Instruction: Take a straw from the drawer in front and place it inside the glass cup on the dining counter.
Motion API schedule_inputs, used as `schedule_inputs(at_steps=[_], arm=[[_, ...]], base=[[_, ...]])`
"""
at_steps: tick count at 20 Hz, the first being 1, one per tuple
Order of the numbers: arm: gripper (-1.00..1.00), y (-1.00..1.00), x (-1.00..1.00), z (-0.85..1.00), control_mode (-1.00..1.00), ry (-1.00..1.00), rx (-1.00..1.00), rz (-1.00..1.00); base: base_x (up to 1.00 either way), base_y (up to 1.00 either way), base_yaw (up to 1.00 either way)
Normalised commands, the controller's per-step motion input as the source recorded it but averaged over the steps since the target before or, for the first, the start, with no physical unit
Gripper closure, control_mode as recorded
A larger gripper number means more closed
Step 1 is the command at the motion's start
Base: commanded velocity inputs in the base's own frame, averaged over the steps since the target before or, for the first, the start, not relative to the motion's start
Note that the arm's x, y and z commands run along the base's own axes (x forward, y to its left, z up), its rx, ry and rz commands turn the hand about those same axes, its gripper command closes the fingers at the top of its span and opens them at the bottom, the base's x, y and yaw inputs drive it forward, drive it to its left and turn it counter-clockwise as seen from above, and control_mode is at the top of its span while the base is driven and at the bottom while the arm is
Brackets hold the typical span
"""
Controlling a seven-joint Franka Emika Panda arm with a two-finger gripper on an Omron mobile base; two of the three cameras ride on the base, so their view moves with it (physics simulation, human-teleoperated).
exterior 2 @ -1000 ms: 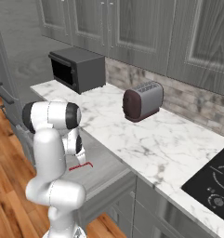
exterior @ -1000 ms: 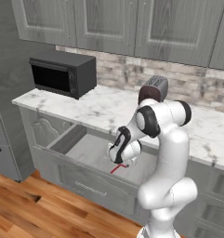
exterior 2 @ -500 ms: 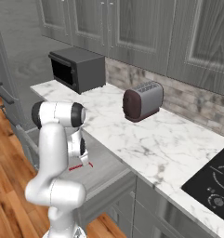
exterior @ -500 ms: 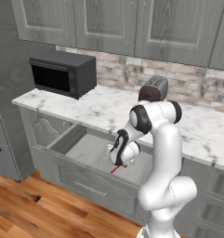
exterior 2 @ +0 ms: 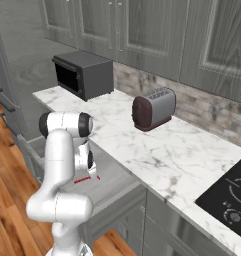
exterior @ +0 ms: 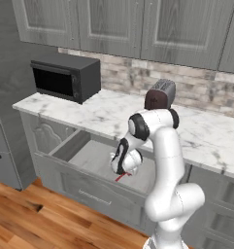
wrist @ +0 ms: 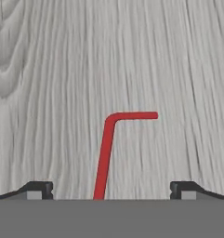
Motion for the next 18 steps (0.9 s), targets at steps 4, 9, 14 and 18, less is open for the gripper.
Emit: schedule_inputs(at_steps=[4,9,14,18], arm=[[-1.0,0.0,0.28,-0.35,-1.0,0.0,0.0,0.0],[-1.0,0.0,0.13,-0.32,-1.0,0.0,0.0,0.0],[-1.0,0.0,0.05,-0.35,-1.0,0.0,0.0,0.0],[-1.0,0.0,0.03,-0.46,-1.0,0.03,0.0,0.0]], base=[[0.0,0.0,0.0],[0.0,0.0,0.0],[0.0,0.0,0.0],[0.0,0.0,0.0]])
